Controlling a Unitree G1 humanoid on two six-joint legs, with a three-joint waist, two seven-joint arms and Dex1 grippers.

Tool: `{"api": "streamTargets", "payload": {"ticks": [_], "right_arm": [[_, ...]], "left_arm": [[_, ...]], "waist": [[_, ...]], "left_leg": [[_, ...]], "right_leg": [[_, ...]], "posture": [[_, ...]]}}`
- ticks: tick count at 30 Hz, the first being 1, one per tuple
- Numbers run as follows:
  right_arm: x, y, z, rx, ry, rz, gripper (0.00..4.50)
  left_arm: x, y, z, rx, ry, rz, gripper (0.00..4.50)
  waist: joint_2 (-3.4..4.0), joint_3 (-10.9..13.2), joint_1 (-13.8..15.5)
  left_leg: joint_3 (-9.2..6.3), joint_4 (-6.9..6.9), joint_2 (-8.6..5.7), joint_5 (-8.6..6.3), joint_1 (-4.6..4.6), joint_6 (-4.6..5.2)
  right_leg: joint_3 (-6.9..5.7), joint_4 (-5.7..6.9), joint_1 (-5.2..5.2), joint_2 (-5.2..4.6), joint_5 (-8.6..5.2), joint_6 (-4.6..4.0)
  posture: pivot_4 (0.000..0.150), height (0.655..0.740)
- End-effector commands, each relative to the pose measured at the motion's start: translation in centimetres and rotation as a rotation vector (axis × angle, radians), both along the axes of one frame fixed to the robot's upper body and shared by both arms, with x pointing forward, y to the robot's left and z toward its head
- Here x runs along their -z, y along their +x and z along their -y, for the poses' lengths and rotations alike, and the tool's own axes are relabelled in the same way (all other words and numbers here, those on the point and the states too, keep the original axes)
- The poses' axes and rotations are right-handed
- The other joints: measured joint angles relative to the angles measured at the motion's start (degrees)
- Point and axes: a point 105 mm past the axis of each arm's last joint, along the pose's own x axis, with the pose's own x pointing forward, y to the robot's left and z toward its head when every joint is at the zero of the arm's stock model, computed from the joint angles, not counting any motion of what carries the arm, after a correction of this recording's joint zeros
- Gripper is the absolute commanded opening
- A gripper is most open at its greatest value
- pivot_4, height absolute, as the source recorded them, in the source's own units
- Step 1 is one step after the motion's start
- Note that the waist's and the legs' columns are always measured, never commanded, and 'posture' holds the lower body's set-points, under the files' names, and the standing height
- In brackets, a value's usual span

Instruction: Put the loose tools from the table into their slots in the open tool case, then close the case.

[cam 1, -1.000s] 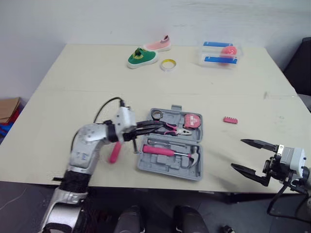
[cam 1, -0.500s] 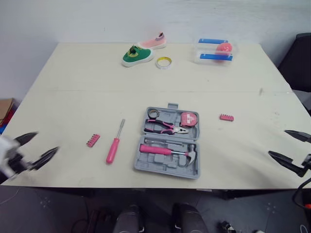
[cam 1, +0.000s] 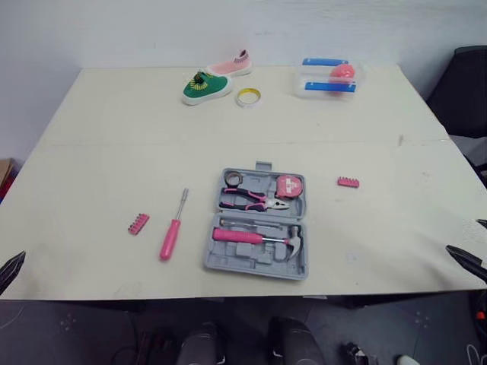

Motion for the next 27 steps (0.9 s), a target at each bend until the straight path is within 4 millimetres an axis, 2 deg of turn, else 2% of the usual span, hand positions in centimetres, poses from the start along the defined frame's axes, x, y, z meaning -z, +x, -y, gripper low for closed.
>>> {"api": "streamTargets", "payload": {"ticks": [1,9,12,15,18,21,24,27], "right_arm": [[-0.8,1.7,-3.0,-0.154,0.051,0.063,4.50],[-3.0,3.5,-10.1,-0.410,0.141,0.164,4.50],[-3.8,3.3,-14.4,-0.557,0.186,0.192,4.50],[-4.1,2.9,-17.1,-0.645,0.208,0.189,4.50],[-5.0,2.9,-18.9,-0.702,0.225,0.209,4.50],[-5.1,2.6,-19.8,-0.747,0.211,0.204,4.50],[-5.3,2.3,-20.5,-0.776,0.217,0.205,4.50],[-5.5,1.9,-21.8,-0.815,0.237,0.200,4.50]], "left_arm": [[-1.4,1.7,3.3,0.104,-0.012,0.053,4.49],[-2.3,4.6,8.9,0.225,-0.159,0.014,4.49],[-1.3,5.5,10.8,0.294,-0.209,-0.043,4.49],[0.6,6.4,11.1,0.305,-0.223,-0.087,4.49],[2.3,7.4,11.8,0.327,-0.239,-0.106,4.49],[4.3,8.2,11.0,0.279,-0.168,-0.177,4.49],[4.6,9.4,10.9,0.263,-0.198,-0.143,4.49],[5.7,9.9,12.2,0.332,-0.204,-0.185,4.49]], "waist": [[0.01,0.0,-0.2],[0.05,0.0,0.5],[0.05,0.0,0.6],[0.06,0.0,0.7],[0.06,0.0,0.7],[0.04,0.0,0.7],[0.00,0.0,0.7],[0.01,0.0,0.7]], "left_leg": [[0.00,0.01,0.00,0.01,0.00,-0.01],[0.01,0.03,-0.02,0.29,-0.01,-0.43],[-0.01,0.05,-0.02,0.35,-0.01,-0.41],[-0.02,0.05,-0.03,0.40,0.00,-0.37],[-0.02,0.06,-0.05,0.41,-0.01,-0.37],[-0.02,0.06,-0.07,0.42,-0.02,-0.38],[-0.02,0.03,-0.06,0.43,-0.05,-0.41],[-0.02,0.03,-0.06,0.44,-0.07,-0.40]], "right_leg": [[0.01,0.02,0.00,0.00,0.00,0.00],[0.01,0.26,-0.04,0.02,-0.01,-0.01],[0.00,0.32,-0.02,0.03,-0.01,-0.01],[0.00,0.42,-0.04,0.03,-0.01,-0.01],[0.02,0.47,-0.10,0.03,-0.01,-0.01],[0.01,0.46,-0.10,0.03,-0.01,-0.01],[-0.01,0.44,-0.14,0.05,-0.02,-0.04],[-0.03,0.44,-0.15,0.04,-0.02,-0.04]], "posture": [[0.150,0.7400],[0.150,0.7400],[0.150,0.7400],[0.150,0.7400],[0.150,0.7400],[0.150,0.7400],[0.150,0.7400],[0.150,0.7400]]}}
